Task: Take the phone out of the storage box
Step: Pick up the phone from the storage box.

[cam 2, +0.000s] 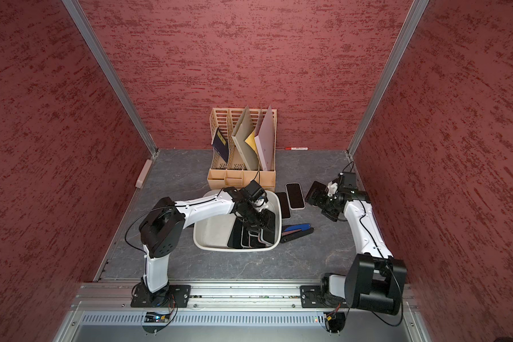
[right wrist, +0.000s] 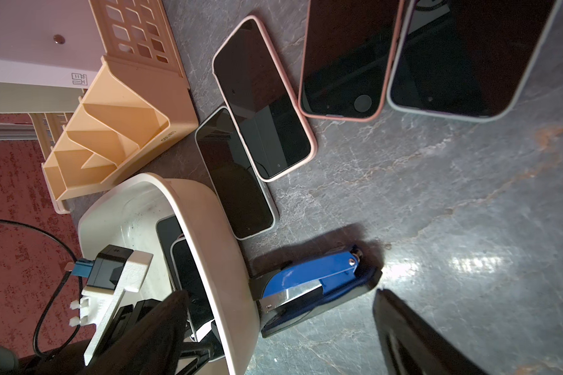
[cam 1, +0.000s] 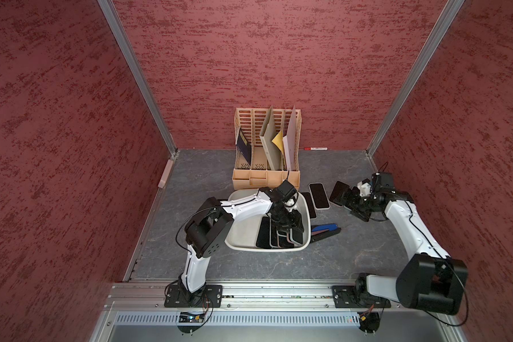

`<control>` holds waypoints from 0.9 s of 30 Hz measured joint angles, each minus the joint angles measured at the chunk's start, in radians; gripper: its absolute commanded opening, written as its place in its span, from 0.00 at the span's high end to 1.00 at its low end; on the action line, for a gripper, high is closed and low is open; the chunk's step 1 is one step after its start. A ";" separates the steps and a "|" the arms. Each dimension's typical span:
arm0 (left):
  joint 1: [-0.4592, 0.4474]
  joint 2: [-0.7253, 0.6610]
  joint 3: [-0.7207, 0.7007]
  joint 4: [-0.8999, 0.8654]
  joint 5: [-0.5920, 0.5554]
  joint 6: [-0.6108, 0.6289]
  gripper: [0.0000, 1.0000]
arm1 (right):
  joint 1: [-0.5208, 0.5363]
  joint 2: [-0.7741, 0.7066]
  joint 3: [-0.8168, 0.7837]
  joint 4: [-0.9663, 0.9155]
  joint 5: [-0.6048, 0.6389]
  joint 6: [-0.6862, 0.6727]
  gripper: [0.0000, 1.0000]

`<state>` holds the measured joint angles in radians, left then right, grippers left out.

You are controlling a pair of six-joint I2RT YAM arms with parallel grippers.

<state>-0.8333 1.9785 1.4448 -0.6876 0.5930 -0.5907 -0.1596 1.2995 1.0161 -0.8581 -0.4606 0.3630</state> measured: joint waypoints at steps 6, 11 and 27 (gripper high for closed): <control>0.000 0.026 0.010 -0.001 -0.001 -0.007 0.53 | 0.000 0.000 0.000 0.000 -0.006 0.000 0.06; -0.003 0.069 0.049 -0.012 -0.010 -0.010 0.65 | 0.000 0.000 0.000 -0.001 -0.007 -0.001 0.06; 0.032 0.001 0.018 -0.050 -0.018 -0.018 0.97 | 0.022 -0.005 0.018 0.041 -0.170 0.023 0.05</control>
<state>-0.8013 1.9797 1.4624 -0.7372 0.5751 -0.6090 -0.1375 1.2949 1.0336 -0.8169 -0.6304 0.3855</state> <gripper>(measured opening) 0.150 0.949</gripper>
